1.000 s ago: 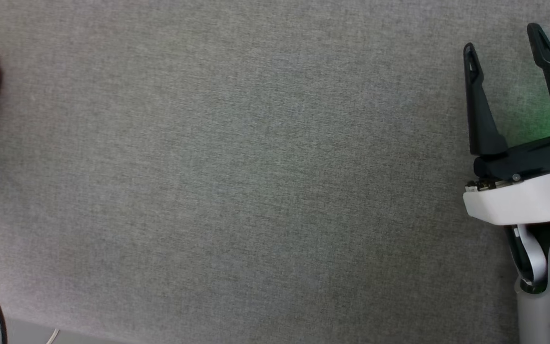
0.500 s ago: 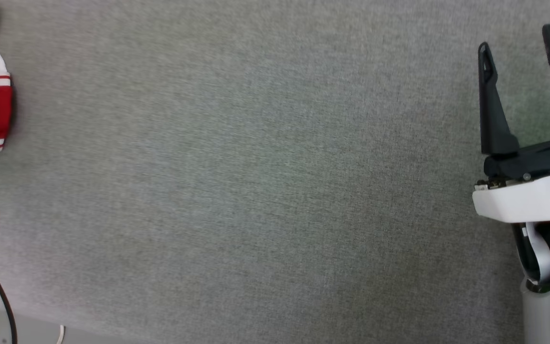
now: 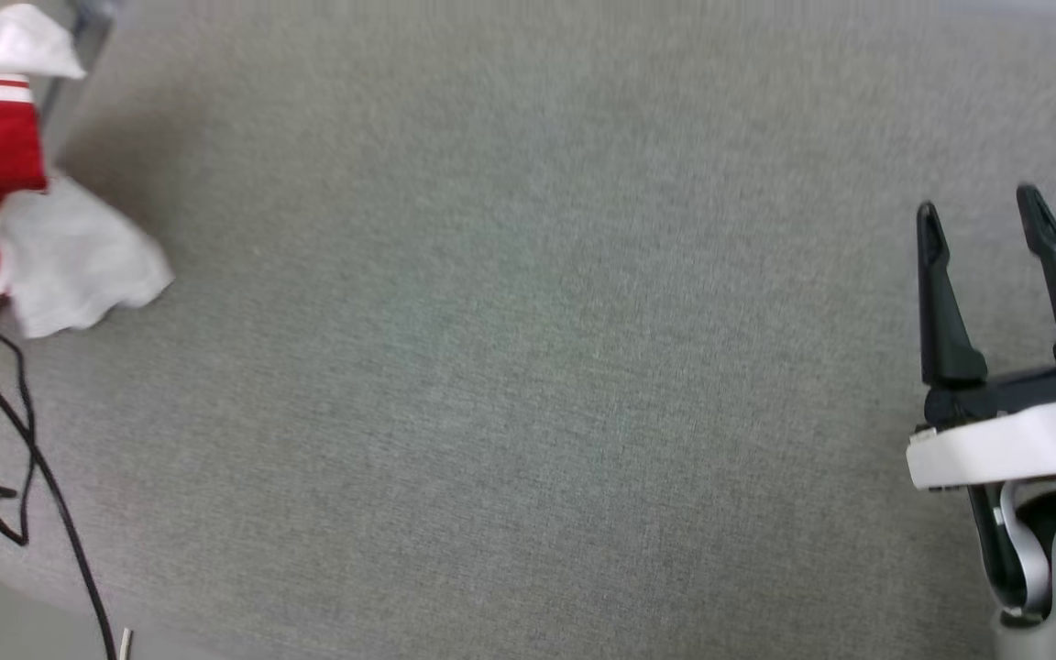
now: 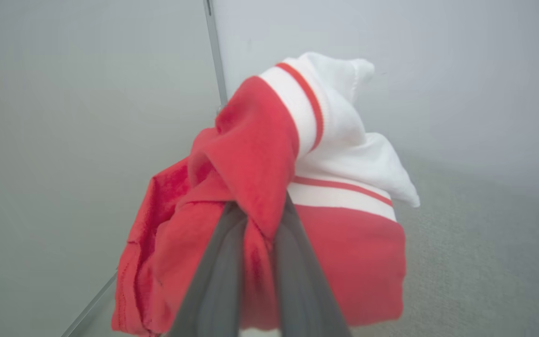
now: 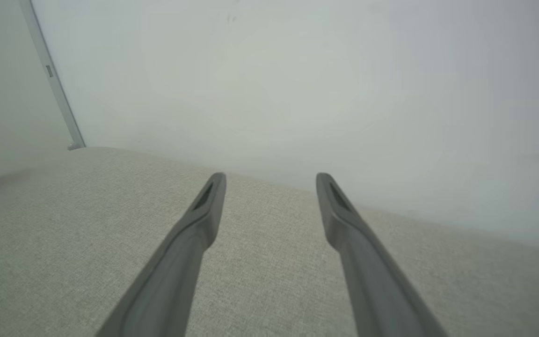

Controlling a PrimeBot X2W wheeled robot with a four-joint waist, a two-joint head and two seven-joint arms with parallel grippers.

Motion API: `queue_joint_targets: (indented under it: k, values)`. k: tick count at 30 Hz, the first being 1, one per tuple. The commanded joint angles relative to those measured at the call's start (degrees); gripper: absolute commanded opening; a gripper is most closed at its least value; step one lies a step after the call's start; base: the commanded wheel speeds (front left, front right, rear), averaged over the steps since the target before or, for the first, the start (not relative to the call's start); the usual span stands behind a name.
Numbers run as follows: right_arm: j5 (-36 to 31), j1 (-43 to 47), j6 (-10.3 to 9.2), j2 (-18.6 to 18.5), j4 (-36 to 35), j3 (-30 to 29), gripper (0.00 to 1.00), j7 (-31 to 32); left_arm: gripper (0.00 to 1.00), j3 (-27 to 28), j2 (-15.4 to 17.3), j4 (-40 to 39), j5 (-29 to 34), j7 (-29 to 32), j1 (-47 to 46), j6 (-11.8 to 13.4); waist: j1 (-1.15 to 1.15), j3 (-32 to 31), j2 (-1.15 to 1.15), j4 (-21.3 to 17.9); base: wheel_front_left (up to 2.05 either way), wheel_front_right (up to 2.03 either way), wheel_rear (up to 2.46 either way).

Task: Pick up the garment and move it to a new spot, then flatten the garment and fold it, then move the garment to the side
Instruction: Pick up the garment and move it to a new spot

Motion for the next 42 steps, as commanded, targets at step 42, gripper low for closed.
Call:
queue_joint_targets:
  k: [42]
  values:
    - [11.21, 8.61, -0.06, 0.3, 5.01, -0.64, 1.0, -5.03, 0.0, -26.71, -21.14, -45.0, 7.69, 3.75, 27.27, 3.26, 0.01, -7.65, 0.0, -24.86, 0.0, 0.0, 0.0]
